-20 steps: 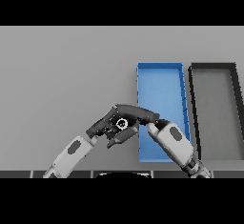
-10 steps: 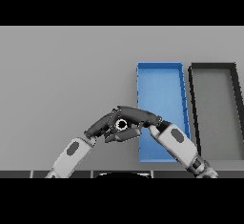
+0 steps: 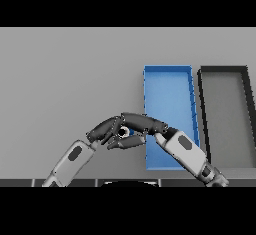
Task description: Pick up the blue pipe and place it into the blue bin.
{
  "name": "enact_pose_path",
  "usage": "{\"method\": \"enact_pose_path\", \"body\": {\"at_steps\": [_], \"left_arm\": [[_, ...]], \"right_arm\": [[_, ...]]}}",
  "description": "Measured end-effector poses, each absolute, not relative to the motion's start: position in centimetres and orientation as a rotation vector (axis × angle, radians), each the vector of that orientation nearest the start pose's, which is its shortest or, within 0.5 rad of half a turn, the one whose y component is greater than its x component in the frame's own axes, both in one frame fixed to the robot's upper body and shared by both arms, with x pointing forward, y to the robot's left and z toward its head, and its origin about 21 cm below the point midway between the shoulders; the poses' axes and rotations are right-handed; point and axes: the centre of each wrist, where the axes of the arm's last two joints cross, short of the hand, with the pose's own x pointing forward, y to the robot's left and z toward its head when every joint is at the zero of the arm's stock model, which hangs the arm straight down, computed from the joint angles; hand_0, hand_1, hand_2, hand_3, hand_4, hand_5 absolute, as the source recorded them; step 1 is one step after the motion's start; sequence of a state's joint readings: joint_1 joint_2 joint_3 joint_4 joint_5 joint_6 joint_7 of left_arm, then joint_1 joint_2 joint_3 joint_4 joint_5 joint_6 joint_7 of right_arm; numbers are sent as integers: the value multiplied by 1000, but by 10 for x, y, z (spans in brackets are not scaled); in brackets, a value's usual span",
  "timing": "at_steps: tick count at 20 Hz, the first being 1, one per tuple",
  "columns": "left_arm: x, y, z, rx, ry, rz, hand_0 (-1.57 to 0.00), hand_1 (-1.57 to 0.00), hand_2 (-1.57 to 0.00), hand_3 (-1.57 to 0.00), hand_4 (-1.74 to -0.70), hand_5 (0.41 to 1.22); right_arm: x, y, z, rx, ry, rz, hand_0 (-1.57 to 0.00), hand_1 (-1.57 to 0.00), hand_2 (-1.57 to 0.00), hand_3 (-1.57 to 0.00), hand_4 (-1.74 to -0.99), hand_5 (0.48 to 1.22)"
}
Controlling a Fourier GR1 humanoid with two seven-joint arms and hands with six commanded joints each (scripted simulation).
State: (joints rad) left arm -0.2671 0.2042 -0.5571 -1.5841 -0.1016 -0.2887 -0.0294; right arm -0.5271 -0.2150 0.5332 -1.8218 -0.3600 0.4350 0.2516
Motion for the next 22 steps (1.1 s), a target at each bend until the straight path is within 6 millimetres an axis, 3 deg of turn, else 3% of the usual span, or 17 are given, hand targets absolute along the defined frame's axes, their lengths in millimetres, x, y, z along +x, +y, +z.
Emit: {"method": "enact_pose_path", "body": {"at_steps": [5, 11, 12, 17, 22], "left_arm": [[259, 120, 44, -435, -1600, -1031, -40, -37, -33, -37, -887, 599], [260, 118, 41, -415, -1546, -997, -10, -9, -8, -9, -901, 548], [258, 117, 36, -414, -1532, -996, -8, -7, -6, -7, -906, 541], [256, 118, 37, -434, -1530, -998, -2, -2, -1, -2, -917, 504], [252, 119, 39, -423, -1508, -1000, 0, 0, 0, 0, -912, 502]], "right_arm": [[267, -93, 163, 806, -1657, 1174, -1570, -1570, -1570, -1570, -1490, 1220], [269, -94, 172, 854, -1653, 1101, -1571, -1571, -1571, -1571, -1491, 1221], [266, -94, 174, 895, -1631, 1075, -1571, -1571, -1571, -1571, -1541, 1221], [271, -104, 219, 925, -1599, 1019, -1571, -1571, -1571, -1571, -1675, 1194], [287, -122, 295, 984, -1754, 880, -1571, -1571, -1571, -1571, -1720, 1127]]}}
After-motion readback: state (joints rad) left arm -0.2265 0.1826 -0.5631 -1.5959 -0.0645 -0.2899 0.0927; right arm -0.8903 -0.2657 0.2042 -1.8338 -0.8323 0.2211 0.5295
